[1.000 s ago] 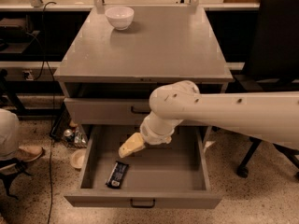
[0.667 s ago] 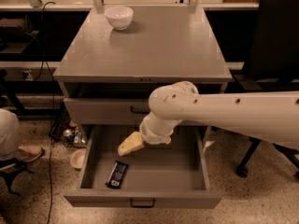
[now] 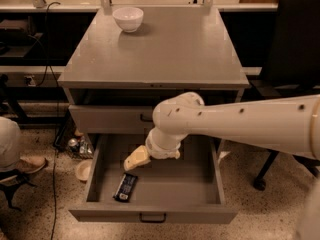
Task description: Pick rxbar blueberry from middle drawer and place on counter
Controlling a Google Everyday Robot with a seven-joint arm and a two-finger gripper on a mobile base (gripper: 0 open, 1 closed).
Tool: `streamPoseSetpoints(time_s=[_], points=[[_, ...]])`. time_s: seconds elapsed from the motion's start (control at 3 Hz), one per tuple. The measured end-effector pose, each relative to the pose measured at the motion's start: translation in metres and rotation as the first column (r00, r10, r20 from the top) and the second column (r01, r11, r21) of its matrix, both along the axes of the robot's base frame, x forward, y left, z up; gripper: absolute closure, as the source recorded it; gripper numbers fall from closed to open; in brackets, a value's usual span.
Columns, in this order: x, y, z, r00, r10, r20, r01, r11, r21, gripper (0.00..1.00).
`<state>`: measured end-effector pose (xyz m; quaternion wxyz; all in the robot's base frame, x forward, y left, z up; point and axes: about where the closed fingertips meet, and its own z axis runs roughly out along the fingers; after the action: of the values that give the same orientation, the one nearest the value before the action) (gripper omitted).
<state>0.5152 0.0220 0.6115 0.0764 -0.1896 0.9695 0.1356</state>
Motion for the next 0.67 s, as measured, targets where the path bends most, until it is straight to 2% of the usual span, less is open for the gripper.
streamPoseSetpoints(time_s=[0.33, 0.67], points=[[0.01, 0.017, -0.031, 0.9985, -0.054, 0.014, 0.054, 0.998, -0.044, 0.0], [0.022, 0.041, -0.063, 0.9923, -0.121, -0.025, 0.121, 0.992, -0.029, 0.0]])
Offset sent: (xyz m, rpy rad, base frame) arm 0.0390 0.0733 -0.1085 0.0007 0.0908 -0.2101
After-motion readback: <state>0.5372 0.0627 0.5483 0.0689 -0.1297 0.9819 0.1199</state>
